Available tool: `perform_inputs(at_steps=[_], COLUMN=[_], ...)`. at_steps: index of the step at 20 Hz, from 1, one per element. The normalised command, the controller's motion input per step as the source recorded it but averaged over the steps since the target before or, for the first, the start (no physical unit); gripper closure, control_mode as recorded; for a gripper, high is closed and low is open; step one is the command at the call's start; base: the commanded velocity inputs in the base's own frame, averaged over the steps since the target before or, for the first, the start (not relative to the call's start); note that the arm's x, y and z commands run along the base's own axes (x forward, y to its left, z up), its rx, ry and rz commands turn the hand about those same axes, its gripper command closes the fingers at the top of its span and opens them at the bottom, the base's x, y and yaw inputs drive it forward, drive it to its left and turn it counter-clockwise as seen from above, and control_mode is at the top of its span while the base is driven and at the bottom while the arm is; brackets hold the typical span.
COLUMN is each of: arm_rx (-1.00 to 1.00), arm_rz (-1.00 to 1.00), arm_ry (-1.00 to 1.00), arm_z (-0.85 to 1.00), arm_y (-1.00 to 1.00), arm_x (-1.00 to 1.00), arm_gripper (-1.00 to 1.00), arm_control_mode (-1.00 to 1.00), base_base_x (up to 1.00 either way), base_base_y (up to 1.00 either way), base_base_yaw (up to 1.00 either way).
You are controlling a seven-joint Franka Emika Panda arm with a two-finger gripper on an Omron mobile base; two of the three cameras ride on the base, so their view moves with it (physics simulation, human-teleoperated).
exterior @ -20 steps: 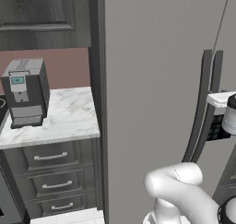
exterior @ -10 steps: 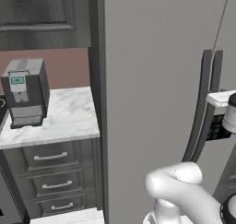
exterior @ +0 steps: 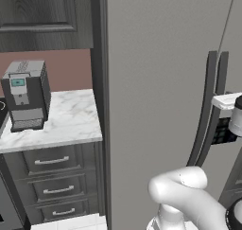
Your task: Open the freezer door, pick up the ice cube tray from the freezer, and place it on the dining counter.
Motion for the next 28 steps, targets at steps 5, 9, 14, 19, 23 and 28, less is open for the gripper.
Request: perform_inputs(at_steps=[5,9,14,19,23,28], arm_rx=[0.00,0.00,0.00,0.00,0.00,0.00], arm_rz=[0.00,0.00,0.00,0.00,0.00,0.00], arm_ry=[0.00,0.00,0.00,0.00,0.00,0.00], arm_z=[0.00,0.00,0.00,0.00,0.00,0.00], arm_y=[0.00,0.00,0.00,0.00,0.00,0.00], arm_x=[0.00,0.00,0.00,0.00,0.00,0.00], arm_gripper=[-1.00,1.00,1.00,1.00,1.00,1.00], arm_control_mode=[-1.00,-1.00,-1.00,-1.00,-1.00,-1.00], base_base_x=[0.00,0.00,0.00,0.00,0.00,0.00], base_base_y=[0.00,0.00,0.00,0.00,0.00,0.00], base_base_yaw=[0.00,0.00,0.00,0.00,0.00,0.00])
